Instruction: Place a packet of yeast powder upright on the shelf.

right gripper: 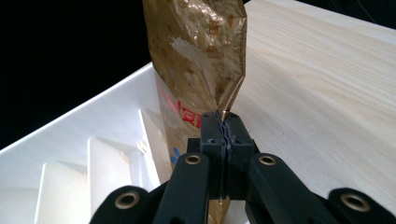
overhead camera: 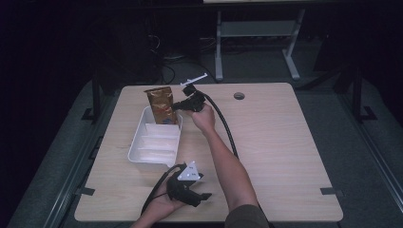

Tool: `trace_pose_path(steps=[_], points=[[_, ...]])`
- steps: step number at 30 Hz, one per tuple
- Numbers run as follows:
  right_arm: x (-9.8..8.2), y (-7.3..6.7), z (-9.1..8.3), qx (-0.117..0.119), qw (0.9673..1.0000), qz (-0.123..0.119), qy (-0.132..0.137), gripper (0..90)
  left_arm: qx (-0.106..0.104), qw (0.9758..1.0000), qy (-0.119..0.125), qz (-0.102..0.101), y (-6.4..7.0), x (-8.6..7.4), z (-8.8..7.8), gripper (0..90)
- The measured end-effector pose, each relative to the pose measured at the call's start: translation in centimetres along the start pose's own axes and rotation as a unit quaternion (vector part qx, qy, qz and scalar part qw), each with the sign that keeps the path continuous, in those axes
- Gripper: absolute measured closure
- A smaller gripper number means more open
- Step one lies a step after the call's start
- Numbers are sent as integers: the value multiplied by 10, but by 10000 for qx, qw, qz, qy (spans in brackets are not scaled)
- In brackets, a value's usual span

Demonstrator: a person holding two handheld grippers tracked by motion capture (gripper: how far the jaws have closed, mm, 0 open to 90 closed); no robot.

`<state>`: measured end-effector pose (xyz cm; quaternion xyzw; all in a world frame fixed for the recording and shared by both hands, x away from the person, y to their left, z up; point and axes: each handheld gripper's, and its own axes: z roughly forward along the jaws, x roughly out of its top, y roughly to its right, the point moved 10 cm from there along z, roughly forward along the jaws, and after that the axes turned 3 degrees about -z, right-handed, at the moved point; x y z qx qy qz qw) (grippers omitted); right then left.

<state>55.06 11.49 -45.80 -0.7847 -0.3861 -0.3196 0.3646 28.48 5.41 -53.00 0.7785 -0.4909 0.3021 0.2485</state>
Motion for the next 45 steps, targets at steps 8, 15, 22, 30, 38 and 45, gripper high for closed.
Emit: trace_pose_path(steps=[8,15,22,30,38,45], points=[[-4,2,-8,-22,10000,2,-57,758,-14,10000,16,-28,0,0,0,270],[-3,1,-27,50,9999,40,81,685,-25,10000,33,-27,2,1,2,268],[-9,0,-47,161,9997,54,171,651,-31,10000,46,-21,2,2,2,267],[-22,-4,-73,230,9993,134,258,601,-21,10000,66,-8,3,3,2,265],[-39,-2,-99,229,9992,185,269,550,-38,10000,92,-9,4,5,2,262],[-55,-3,-117,206,9992,232,258,490,-50,9999,131,-33,3,6,1,259]])
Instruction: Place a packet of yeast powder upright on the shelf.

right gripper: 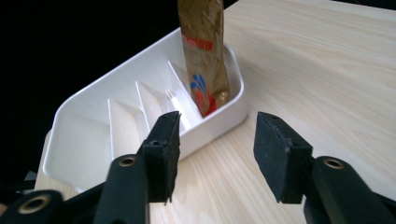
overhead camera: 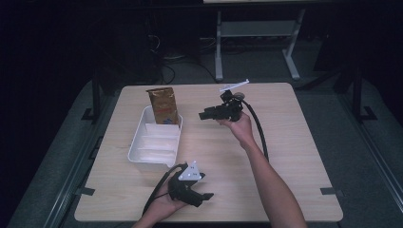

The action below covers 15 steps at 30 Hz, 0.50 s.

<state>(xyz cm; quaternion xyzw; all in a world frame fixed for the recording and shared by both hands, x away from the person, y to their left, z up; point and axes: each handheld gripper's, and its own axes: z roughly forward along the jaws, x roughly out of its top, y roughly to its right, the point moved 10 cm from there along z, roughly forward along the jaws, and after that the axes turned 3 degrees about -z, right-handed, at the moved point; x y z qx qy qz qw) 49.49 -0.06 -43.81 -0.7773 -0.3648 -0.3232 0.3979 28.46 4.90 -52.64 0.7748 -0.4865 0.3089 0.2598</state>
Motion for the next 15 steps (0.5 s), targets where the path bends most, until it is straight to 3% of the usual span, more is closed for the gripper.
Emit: trace_pose_path(steps=[15], points=[[-28,-1,-41,-81,9999,71,54,416,-6,10000,21,-9,0,1,0,259]])
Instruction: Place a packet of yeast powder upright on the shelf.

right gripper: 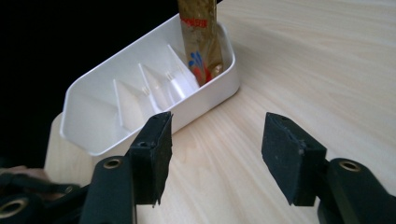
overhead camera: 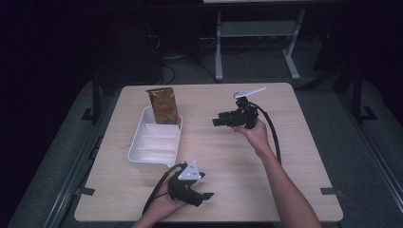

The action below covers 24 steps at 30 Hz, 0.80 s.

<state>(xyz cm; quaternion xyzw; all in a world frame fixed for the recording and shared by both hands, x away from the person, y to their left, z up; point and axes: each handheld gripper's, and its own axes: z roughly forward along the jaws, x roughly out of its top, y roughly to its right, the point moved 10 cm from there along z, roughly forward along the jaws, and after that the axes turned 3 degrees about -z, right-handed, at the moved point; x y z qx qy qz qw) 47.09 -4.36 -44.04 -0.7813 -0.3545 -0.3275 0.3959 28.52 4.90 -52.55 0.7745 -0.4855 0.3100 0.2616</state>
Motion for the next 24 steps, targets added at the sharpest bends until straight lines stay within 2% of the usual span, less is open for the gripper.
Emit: trace_pose_path(steps=[10,20,21,24], points=[[-18,-1,-28,-101,9999,23,102,398,0,10000,44,-39,-1,1,0,258],[-38,-1,-42,-156,9999,29,8,378,-44,10000,7,22,2,1,3,258],[-42,-1,-44,-154,9998,52,-61,364,-55,10000,-15,43,3,0,3,258],[-46,-2,-48,-192,9998,49,-34,363,-62,10000,-9,33,4,0,3,258]])
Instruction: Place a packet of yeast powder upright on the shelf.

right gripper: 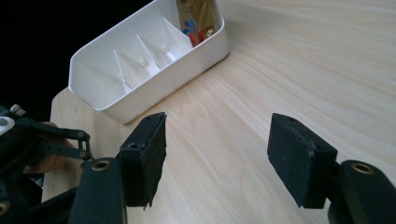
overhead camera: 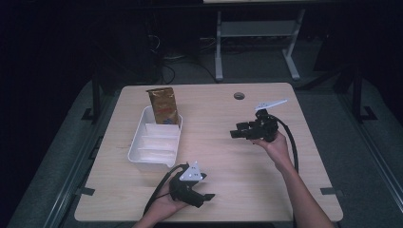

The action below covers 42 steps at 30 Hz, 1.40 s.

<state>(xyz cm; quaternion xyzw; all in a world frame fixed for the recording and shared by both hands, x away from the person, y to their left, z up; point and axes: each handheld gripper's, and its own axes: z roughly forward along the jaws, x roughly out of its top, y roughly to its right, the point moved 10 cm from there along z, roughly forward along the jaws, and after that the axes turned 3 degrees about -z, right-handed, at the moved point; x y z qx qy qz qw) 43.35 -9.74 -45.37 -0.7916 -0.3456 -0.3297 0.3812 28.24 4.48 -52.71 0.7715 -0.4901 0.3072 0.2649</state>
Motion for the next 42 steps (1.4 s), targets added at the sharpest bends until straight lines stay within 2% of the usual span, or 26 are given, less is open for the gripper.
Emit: trace_pose_path(steps=[11,25,34,37,41,42], points=[[-15,-1,-13,-34,10000,51,47,343,23,10000,40,-53,-2,1,-2,258],[-46,-3,-33,-137,9998,124,33,319,13,10000,42,-27,-1,0,-2,258],[-66,-9,-44,-187,9997,140,46,290,32,10000,55,-45,-2,0,-3,258],[-78,-14,-48,-342,9994,48,-20,251,44,10000,51,-26,-2,0,-3,257],[-88,-19,-52,-465,9989,-96,27,244,40,10000,71,-14,-1,1,-3,258],[-96,-22,-52,-570,9982,-184,-38,230,42,10000,72,-4,-1,1,-3,258]])
